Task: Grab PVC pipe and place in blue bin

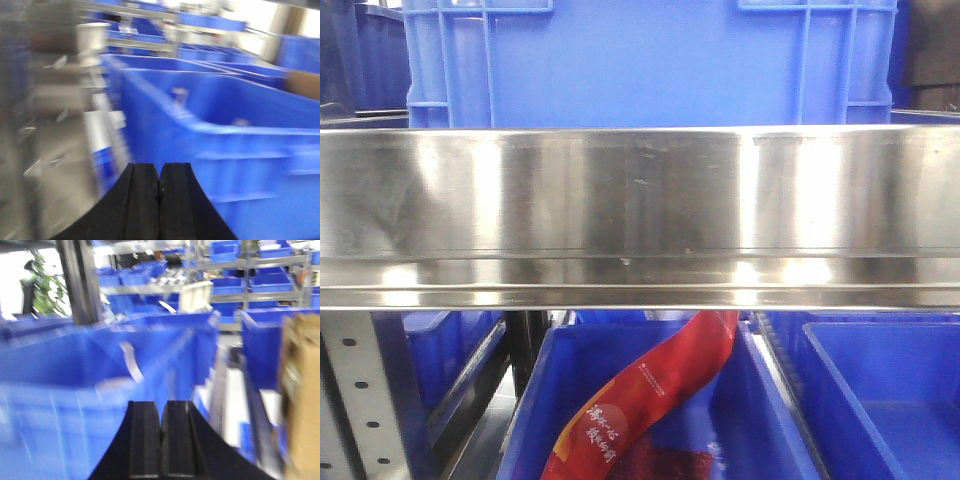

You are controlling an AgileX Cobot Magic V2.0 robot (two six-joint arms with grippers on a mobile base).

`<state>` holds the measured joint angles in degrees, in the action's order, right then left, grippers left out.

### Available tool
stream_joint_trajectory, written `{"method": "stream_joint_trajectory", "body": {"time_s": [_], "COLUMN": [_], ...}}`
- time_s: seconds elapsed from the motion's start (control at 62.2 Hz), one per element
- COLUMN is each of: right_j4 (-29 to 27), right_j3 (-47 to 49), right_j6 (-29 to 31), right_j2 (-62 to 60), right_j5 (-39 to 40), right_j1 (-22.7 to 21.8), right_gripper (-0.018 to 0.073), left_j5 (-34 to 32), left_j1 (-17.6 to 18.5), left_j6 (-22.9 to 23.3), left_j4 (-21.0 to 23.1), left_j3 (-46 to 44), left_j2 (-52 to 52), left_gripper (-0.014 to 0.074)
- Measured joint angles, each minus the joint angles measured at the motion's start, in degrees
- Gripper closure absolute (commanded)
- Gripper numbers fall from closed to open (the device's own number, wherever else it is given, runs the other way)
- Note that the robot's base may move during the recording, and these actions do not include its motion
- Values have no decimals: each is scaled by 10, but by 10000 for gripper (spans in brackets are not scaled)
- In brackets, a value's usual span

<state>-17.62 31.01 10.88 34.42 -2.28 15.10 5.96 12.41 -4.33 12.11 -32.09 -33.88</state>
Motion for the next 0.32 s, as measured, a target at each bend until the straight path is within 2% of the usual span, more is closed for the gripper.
{"method": "stream_joint_trajectory", "body": {"time_s": [0.177,0.322], "right_j4": [7,7], "right_j3": [-64,-82], "right_j6": [0,0], "right_j2": [-49,-82], "right_j5": [-12,7], "right_j1": [-3,-3], "right_gripper": [727,727], "left_j5": [32,57], "left_j1": [-74,-85], "left_j6": [0,0], "left_j4": [10,11], "left_j3": [32,35], "left_j2": [41,60], "left_gripper": [707,707]}}
